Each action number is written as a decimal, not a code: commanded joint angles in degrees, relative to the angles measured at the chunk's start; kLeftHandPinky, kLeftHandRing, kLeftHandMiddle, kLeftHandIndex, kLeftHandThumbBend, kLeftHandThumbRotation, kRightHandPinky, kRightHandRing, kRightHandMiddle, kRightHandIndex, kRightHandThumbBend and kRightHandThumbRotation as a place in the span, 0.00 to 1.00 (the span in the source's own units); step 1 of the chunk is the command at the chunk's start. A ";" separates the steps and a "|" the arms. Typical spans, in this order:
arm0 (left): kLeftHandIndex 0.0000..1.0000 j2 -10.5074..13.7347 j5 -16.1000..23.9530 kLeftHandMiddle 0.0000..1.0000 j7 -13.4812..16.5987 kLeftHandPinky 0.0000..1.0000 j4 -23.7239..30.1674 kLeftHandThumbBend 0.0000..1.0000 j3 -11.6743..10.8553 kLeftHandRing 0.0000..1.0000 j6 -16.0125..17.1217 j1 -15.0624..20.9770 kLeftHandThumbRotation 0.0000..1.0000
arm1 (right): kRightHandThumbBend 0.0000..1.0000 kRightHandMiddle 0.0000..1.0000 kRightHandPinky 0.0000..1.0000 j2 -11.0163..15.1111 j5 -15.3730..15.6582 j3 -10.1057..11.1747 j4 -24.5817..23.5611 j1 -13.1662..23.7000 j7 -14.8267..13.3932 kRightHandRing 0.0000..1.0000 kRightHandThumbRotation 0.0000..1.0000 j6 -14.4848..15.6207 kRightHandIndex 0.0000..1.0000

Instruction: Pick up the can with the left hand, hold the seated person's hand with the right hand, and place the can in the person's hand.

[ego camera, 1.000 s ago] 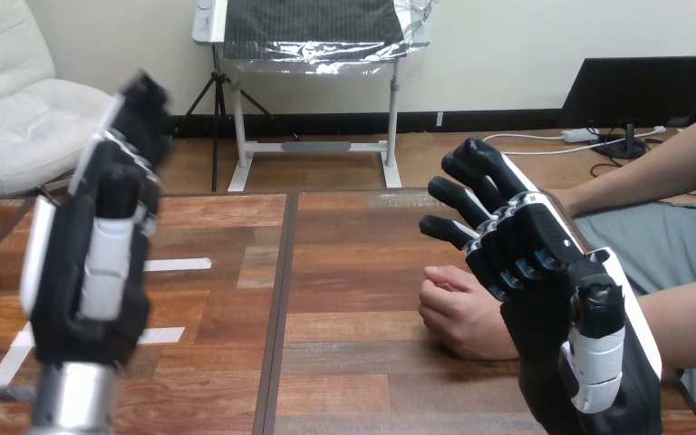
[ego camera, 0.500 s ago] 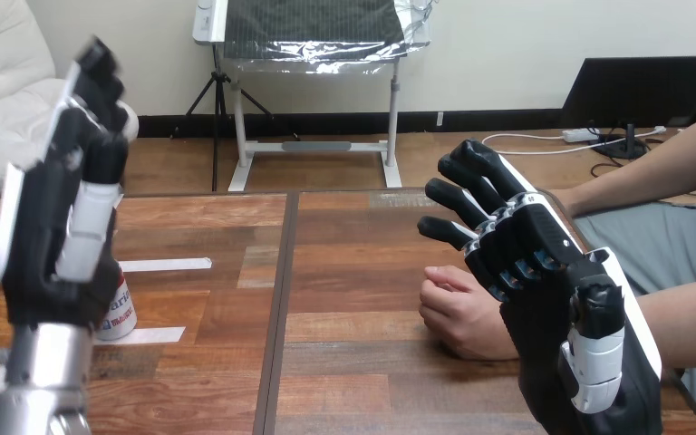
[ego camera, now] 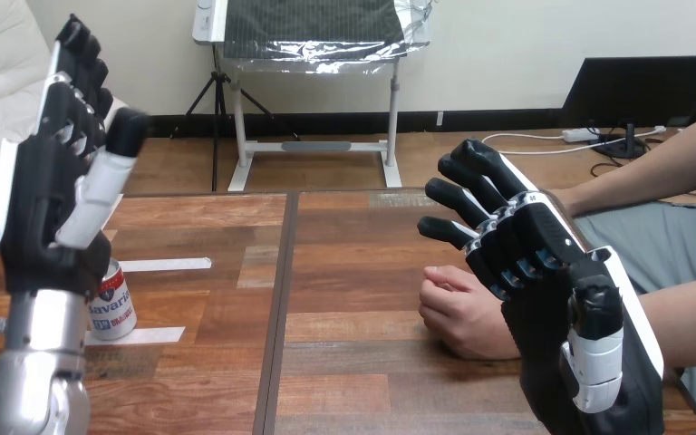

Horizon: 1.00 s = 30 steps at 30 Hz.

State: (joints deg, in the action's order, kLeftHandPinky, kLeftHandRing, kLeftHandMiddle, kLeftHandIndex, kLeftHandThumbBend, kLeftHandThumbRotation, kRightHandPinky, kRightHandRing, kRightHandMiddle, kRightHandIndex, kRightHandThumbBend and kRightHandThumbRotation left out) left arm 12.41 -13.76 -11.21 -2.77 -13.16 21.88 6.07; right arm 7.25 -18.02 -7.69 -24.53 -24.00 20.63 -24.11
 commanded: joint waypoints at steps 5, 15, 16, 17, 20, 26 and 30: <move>0.96 2.85 4.56 0.96 2.19 1.00 -5.40 0.74 -0.58 0.99 -1.85 6.50 0.60 | 0.82 0.90 0.80 -0.07 0.59 1.35 -0.79 3.30 0.07 0.89 0.89 -1.68 0.90; 0.96 4.95 6.92 0.97 2.47 1.00 -13.23 0.68 -0.44 1.00 -2.98 10.65 0.56 | 0.83 0.90 0.79 0.14 0.19 1.63 -0.98 3.41 0.45 0.89 0.88 -1.38 0.90; 0.96 5.30 7.53 0.97 2.75 1.00 -13.99 0.67 -0.33 1.00 -3.28 11.06 0.56 | 0.83 0.90 0.79 0.16 0.11 1.66 -0.95 3.45 0.55 0.89 0.88 -1.41 0.90; 0.96 5.50 7.92 0.97 2.92 1.00 -14.45 0.67 -0.26 1.00 -3.38 11.31 0.56 | 0.83 0.90 0.79 0.16 0.06 1.68 -0.91 3.48 0.60 0.89 0.88 -1.42 0.90; 0.96 6.50 10.01 0.97 3.62 1.00 -16.57 0.66 0.19 0.99 -2.98 12.27 0.56 | 0.83 0.90 0.79 0.19 -0.11 1.75 -0.92 3.54 0.80 0.89 0.88 -1.39 0.90; 0.97 8.84 15.09 0.97 5.48 0.98 -22.94 0.59 1.30 0.98 -0.45 14.88 0.55 | 0.82 0.91 0.79 0.12 -0.12 1.95 -0.94 3.56 0.94 0.89 0.88 -1.36 0.90; 0.97 10.13 17.81 0.98 6.64 0.96 -26.81 0.58 2.03 0.98 0.22 16.57 0.51 | 0.82 0.90 0.78 0.10 0.02 2.02 -1.08 3.52 0.77 0.89 0.88 -1.15 0.89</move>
State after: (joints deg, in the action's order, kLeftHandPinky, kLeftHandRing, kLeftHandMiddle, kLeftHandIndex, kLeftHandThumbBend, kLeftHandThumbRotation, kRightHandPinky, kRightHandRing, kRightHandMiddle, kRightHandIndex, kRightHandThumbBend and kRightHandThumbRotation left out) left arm 19.57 1.14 -5.93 -25.20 -12.24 19.99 16.77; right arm 7.31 -17.86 -6.41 -24.54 -23.77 21.32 -24.42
